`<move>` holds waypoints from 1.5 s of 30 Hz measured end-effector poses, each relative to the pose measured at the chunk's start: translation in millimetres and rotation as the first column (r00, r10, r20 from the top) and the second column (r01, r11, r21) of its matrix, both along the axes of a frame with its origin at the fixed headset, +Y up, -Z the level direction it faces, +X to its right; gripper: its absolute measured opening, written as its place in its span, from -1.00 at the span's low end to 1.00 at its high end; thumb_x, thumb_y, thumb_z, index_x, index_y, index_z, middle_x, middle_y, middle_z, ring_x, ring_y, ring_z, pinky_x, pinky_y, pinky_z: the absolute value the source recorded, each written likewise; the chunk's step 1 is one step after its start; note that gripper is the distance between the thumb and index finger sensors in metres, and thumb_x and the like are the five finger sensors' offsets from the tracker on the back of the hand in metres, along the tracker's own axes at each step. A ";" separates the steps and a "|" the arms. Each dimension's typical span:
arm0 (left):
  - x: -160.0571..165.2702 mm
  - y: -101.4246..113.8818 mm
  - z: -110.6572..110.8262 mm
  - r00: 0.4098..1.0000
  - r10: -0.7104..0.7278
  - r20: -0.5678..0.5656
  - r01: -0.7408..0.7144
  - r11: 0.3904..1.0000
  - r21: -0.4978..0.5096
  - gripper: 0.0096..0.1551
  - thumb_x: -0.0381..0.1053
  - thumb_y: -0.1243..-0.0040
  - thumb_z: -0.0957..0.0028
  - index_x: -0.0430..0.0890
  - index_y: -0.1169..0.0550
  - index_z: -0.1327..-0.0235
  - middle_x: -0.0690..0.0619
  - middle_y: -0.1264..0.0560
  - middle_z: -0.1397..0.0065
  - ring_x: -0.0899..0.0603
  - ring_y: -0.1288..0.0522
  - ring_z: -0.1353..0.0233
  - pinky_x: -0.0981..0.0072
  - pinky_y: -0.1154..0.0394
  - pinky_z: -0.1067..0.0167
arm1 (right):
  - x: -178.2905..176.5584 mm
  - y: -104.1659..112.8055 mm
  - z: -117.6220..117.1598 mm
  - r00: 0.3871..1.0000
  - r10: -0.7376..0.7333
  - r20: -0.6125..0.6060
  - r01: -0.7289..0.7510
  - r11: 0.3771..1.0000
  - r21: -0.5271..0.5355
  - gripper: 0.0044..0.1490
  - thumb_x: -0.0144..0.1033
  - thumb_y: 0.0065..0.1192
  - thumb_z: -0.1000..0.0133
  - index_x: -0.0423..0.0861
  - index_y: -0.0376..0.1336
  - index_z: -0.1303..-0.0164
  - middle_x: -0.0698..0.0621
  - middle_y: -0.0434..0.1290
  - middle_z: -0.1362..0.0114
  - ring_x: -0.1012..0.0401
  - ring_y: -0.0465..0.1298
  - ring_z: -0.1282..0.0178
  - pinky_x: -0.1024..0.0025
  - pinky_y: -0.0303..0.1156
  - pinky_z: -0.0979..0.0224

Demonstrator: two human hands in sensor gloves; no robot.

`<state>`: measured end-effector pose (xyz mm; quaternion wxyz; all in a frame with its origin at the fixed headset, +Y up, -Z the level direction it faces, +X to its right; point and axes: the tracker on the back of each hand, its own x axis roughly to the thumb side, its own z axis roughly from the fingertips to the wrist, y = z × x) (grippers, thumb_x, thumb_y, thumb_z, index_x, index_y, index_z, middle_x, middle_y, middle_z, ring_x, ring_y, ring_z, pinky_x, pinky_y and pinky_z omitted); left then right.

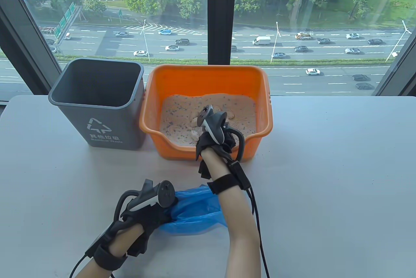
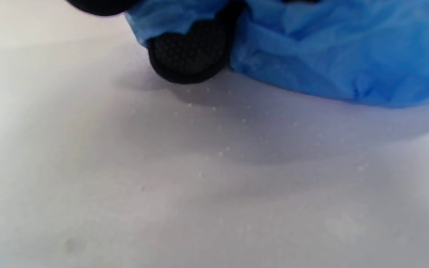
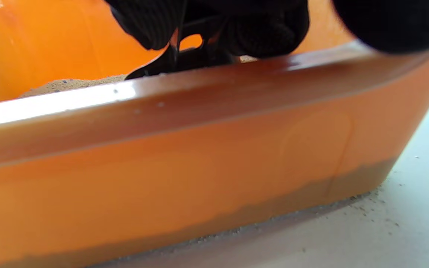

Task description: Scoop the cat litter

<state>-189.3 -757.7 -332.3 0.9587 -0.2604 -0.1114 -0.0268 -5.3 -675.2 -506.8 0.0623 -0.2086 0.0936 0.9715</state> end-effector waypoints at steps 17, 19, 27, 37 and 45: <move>-1.3 0.2 -1.4 1.000 0.007 -0.001 -0.007 1.000 -0.007 -0.26 0.17 -0.27 -0.06 0.45 -0.16 -0.43 0.13 -0.49 -0.21 0.06 -0.60 0.04 0.13 -0.42 -0.02 | -2.3 20.3 19.0 0.995 -0.008 -0.095 0.042 0.928 0.370 -0.26 -0.16 0.02 -0.02 -0.38 0.12 -0.26 -0.39 0.27 -0.17 0.40 0.40 0.51 0.32 0.46 0.36; -1.2 0.4 -1.4 1.000 0.003 0.000 -0.003 1.000 -0.004 -0.26 0.17 -0.26 -0.06 0.45 -0.16 -0.43 0.13 -0.49 -0.21 0.06 -0.60 0.04 0.13 -0.42 -0.03 | -2.4 22.8 21.5 0.988 -0.012 -0.152 0.066 0.933 0.355 -0.26 -0.16 0.03 -0.02 -0.39 0.13 -0.26 -0.39 0.27 -0.17 0.39 0.40 0.52 0.31 0.46 0.36; -1.2 0.0 -1.1 1.000 0.002 0.001 -0.002 1.000 -0.004 -0.26 0.17 -0.26 -0.06 0.45 -0.16 -0.43 0.13 -0.49 -0.21 0.06 -0.60 0.03 0.13 -0.42 -0.03 | 8.9 26.5 36.9 0.992 -0.021 -0.125 0.065 0.930 0.361 -0.27 -0.16 0.03 -0.02 -0.37 0.13 -0.26 -0.39 0.27 -0.18 0.38 0.41 0.51 0.30 0.46 0.33; -1.0 -0.1 -0.7 1.000 0.000 0.001 0.000 1.000 -0.002 -0.26 0.17 -0.26 -0.06 0.45 -0.15 -0.43 0.13 -0.48 -0.21 0.06 -0.60 0.03 0.12 -0.42 -0.03 | 19.1 33.8 45.9 0.971 -0.041 -0.234 0.122 0.931 0.344 -0.27 -0.16 0.04 -0.02 -0.37 0.15 -0.26 -0.38 0.29 -0.18 0.38 0.41 0.51 0.29 0.46 0.33; -2.5 -0.7 -1.3 1.000 0.010 -0.007 -0.010 1.000 -0.011 -0.26 0.18 -0.26 -0.06 0.46 -0.15 -0.43 0.14 -0.48 -0.21 0.06 -0.60 0.03 0.13 -0.42 -0.03 | 30.1 33.1 54.3 0.980 -0.016 -0.197 0.100 0.902 0.421 -0.28 -0.18 0.06 -0.02 -0.37 0.17 -0.25 -0.39 0.30 -0.18 0.36 0.41 0.52 0.25 0.45 0.31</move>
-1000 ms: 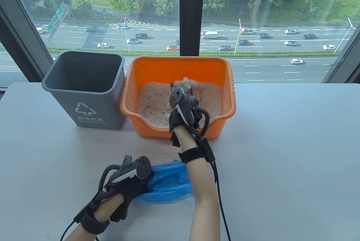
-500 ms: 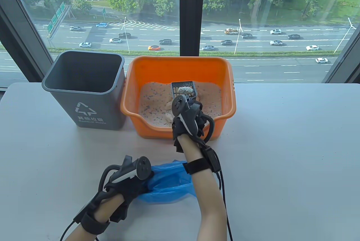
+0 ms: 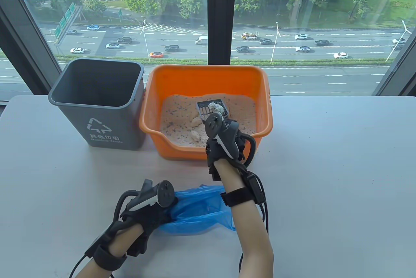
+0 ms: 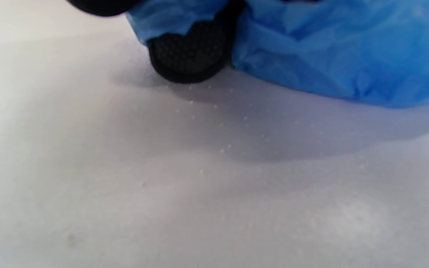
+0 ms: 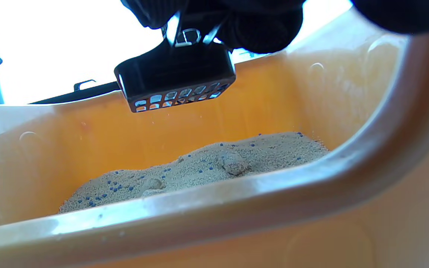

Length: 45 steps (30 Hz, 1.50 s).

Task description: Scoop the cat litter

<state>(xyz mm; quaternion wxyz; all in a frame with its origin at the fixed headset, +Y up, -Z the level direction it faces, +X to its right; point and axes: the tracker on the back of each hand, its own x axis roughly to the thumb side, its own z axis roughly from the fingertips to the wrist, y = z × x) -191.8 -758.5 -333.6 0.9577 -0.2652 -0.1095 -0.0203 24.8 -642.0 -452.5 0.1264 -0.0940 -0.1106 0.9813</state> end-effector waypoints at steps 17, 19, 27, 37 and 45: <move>-1.0 -0.4 -0.6 1.000 0.009 -0.006 -0.009 1.000 -0.008 -0.24 0.18 -0.26 -0.06 0.46 -0.13 -0.44 0.15 -0.48 -0.21 0.06 -0.60 0.02 0.13 -0.42 -0.04 | 30.6 29.4 107.6 0.944 -0.104 -0.313 0.067 0.990 -0.126 -0.29 -0.22 0.11 -0.03 -0.37 0.17 -0.28 -0.41 0.29 -0.21 0.29 0.45 0.44 0.07 0.43 0.16; -1.1 -0.4 -0.8 1.000 0.008 -0.006 -0.008 1.000 -0.009 -0.24 0.18 -0.26 -0.05 0.46 -0.13 -0.44 0.15 -0.48 -0.20 0.06 -0.60 0.02 0.13 -0.42 -0.04 | 36.2 28.4 128.9 0.921 -0.152 -0.358 0.086 0.978 -0.192 -0.29 -0.24 0.12 -0.03 -0.37 0.18 -0.28 -0.42 0.28 -0.22 0.27 0.45 0.42 0.03 0.41 0.13; -0.5 -0.7 -0.7 1.000 0.001 -0.004 -0.001 1.000 -0.007 -0.23 0.18 -0.25 -0.05 0.44 -0.13 -0.45 0.15 -0.49 -0.19 0.06 -0.60 0.03 0.13 -0.42 -0.03 | 44.5 6.4 175.6 0.885 -0.113 -0.452 -0.046 0.944 -0.325 -0.30 -0.26 0.20 0.00 -0.40 0.23 -0.25 -0.44 0.32 -0.19 0.26 0.46 0.46 0.03 0.43 0.16; 0.1 -0.8 -0.4 1.000 -0.006 -0.003 0.006 1.000 0.001 -0.21 0.18 -0.25 -0.05 0.40 -0.12 -0.47 0.15 -0.49 -0.19 0.05 -0.60 0.03 0.12 -0.42 -0.03 | 3.0 -22.3 156.3 0.815 -0.122 -0.567 -0.197 0.862 -0.468 -0.31 -0.26 0.30 0.02 -0.41 0.31 -0.19 -0.45 0.38 -0.14 0.27 0.48 0.51 0.06 0.45 0.23; 1.7 -0.7 0.9 1.000 -0.020 0.003 0.020 1.000 0.014 -0.19 0.18 -0.25 -0.05 0.33 -0.11 -0.50 0.15 -0.50 -0.19 0.05 -0.61 0.03 0.12 -0.42 -0.03 | -18.6 -14.9 128.8 0.800 0.024 -0.600 -0.399 0.768 -0.501 -0.31 -0.23 0.35 0.04 -0.36 0.35 -0.20 -0.43 0.41 -0.17 0.24 0.51 0.47 0.06 0.46 0.22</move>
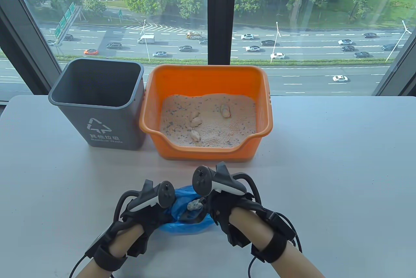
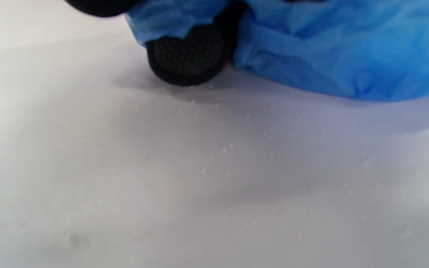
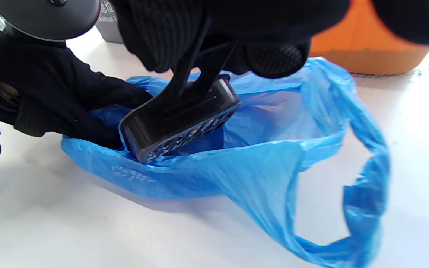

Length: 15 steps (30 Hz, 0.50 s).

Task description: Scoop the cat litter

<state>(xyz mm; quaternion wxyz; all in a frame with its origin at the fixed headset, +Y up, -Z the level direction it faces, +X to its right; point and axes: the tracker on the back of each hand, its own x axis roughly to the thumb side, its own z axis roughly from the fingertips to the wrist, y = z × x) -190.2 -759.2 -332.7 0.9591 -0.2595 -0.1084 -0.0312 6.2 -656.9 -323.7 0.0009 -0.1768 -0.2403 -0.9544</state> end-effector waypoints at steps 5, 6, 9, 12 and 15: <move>0.2 -0.1 0.0 1.000 0.002 -0.001 -0.002 1.000 -0.002 -0.19 0.18 -0.25 -0.05 0.33 -0.11 -0.50 0.15 -0.50 -0.19 0.05 -0.61 0.03 0.12 -0.42 -0.03 | 21.1 6.8 7.2 0.999 0.045 0.018 -0.045 0.999 -0.006 -0.32 -0.22 0.33 0.03 -0.32 0.35 -0.22 -0.41 0.40 -0.19 0.25 0.51 0.45 0.08 0.46 0.21; 0.2 -0.2 0.1 1.000 0.003 -0.002 -0.003 1.000 -0.002 -0.19 0.18 -0.25 -0.05 0.33 -0.11 -0.50 0.15 -0.50 -0.19 0.05 -0.61 0.03 0.12 -0.42 -0.03 | 27.9 9.3 9.8 0.999 0.038 0.033 -0.037 0.999 -0.007 -0.32 -0.22 0.33 0.03 -0.32 0.35 -0.22 -0.41 0.40 -0.19 0.24 0.51 0.45 0.08 0.46 0.21; 0.2 -0.3 0.3 1.000 -0.001 -0.001 0.001 1.000 0.001 -0.19 0.18 -0.25 -0.05 0.32 -0.11 -0.50 0.15 -0.50 -0.19 0.05 -0.61 0.03 0.12 -0.43 -0.02 | 47.4 22.2 17.4 0.997 -0.005 0.078 0.004 1.000 0.022 -0.32 -0.24 0.33 0.03 -0.33 0.35 -0.21 -0.42 0.39 -0.19 0.24 0.51 0.45 0.07 0.46 0.21; 0.3 -0.3 0.1 1.000 -0.001 -0.001 0.001 1.000 0.001 -0.19 0.18 -0.25 -0.05 0.32 -0.11 -0.50 0.15 -0.50 -0.19 0.05 -0.61 0.03 0.13 -0.43 -0.03 | 62.4 37.8 22.1 0.992 -0.075 0.099 0.072 0.997 0.041 -0.32 -0.23 0.32 0.02 -0.33 0.34 -0.22 -0.42 0.39 -0.19 0.24 0.50 0.45 0.08 0.46 0.20; 0.4 -0.4 0.1 1.000 -0.001 -0.002 0.001 1.000 0.000 -0.19 0.18 -0.25 -0.05 0.32 -0.11 -0.50 0.15 -0.50 -0.19 0.05 -0.61 0.03 0.12 -0.42 -0.02 | 74.5 58.1 23.8 0.968 -0.216 0.129 0.202 0.973 0.116 -0.32 -0.23 0.31 0.01 -0.34 0.33 -0.23 -0.42 0.39 -0.19 0.24 0.50 0.44 0.08 0.46 0.21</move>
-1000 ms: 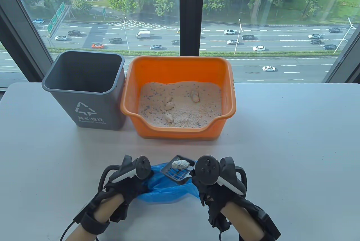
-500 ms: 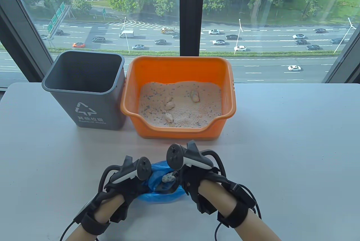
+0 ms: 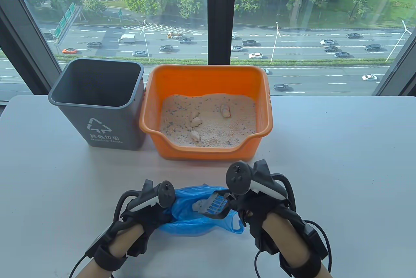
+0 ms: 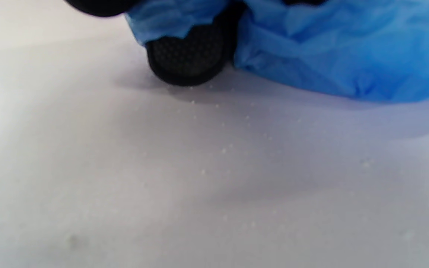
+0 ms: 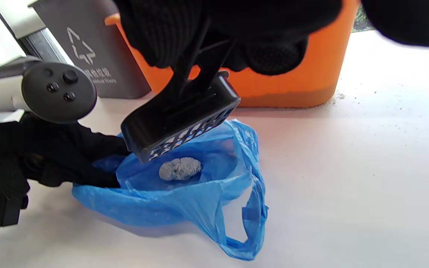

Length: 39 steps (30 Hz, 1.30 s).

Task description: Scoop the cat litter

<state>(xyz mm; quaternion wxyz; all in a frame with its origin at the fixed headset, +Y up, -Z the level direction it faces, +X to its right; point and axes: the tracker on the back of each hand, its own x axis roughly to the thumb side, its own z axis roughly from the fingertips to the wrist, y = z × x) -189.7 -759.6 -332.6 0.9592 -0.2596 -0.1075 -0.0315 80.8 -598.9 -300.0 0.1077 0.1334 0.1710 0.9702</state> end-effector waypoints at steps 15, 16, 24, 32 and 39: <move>-0.1 0.0 -0.3 1.000 0.000 0.003 0.000 1.000 0.002 -0.19 0.18 -0.24 -0.05 0.32 -0.11 -0.50 0.14 -0.50 -0.18 0.05 -0.61 0.03 0.12 -0.42 -0.03 | -38.5 -17.2 -143.7 0.933 -0.036 0.358 0.000 0.995 0.100 -0.31 -0.19 0.27 0.00 -0.38 0.33 -0.19 -0.42 0.41 -0.13 0.32 0.45 0.54 0.20 0.46 0.33; -0.1 0.0 -0.3 1.000 0.000 0.003 0.000 1.000 0.002 -0.19 0.18 -0.24 -0.05 0.32 -0.11 -0.50 0.14 -0.50 -0.18 0.05 -0.61 0.03 0.12 -0.42 -0.03 | -42.4 -21.1 -153.7 0.927 0.028 0.375 -0.056 0.996 0.065 -0.31 -0.19 0.25 0.00 -0.37 0.32 -0.20 -0.41 0.40 -0.14 0.32 0.44 0.54 0.20 0.45 0.32; -0.1 0.0 -0.3 1.000 0.000 0.003 0.000 1.000 0.002 -0.19 0.18 -0.25 -0.05 0.32 -0.11 -0.50 0.14 -0.50 -0.18 0.05 -0.61 0.03 0.12 -0.42 -0.03 | -76.6 -47.3 -198.3 0.920 0.210 0.330 -0.200 0.978 -0.064 -0.32 -0.26 0.27 0.03 -0.38 0.32 -0.20 -0.44 0.39 -0.15 0.25 0.45 0.53 0.16 0.43 0.31; -0.1 -0.4 -0.5 1.000 0.012 0.001 -0.012 1.000 -0.006 -0.19 0.18 -0.25 -0.05 0.32 -0.11 -0.50 0.14 -0.50 -0.18 0.05 -0.61 0.03 0.12 -0.42 -0.03 | -121.6 -95.7 -211.8 0.961 0.068 0.268 -0.111 0.982 0.150 -0.30 -0.17 0.13 0.03 -0.33 0.27 -0.21 -0.37 0.37 -0.14 0.29 0.37 0.58 0.20 0.38 0.47; -0.1 -0.5 -0.9 1.000 0.015 0.002 -0.015 1.000 -0.005 -0.19 0.17 -0.25 -0.05 0.31 -0.11 -0.50 0.13 -0.50 -0.17 0.05 -0.61 0.03 0.12 -0.42 -0.03 | -112.6 -88.2 -196.2 0.950 -0.180 0.257 0.081 0.932 0.354 -0.30 -0.15 0.09 0.03 -0.31 0.25 -0.22 -0.34 0.36 -0.15 0.34 0.39 0.55 0.23 0.40 0.45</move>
